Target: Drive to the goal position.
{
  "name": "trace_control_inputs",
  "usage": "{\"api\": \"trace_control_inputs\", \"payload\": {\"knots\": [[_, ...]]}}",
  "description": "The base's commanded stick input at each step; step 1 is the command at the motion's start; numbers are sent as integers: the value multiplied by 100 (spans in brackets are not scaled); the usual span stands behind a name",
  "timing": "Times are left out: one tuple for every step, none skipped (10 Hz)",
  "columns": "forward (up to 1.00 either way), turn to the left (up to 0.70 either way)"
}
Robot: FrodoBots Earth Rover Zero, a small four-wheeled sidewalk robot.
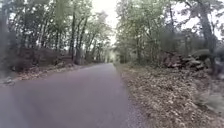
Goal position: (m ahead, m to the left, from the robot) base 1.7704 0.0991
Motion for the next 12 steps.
{"api": "trace_control_inputs", "payload": {"knots": [[70,0],[70,0],[70,0],[70,0],[70,0],[70,0],[70,0],[70,0],[70,0],[70,0],[70,0],[70,0]]}}
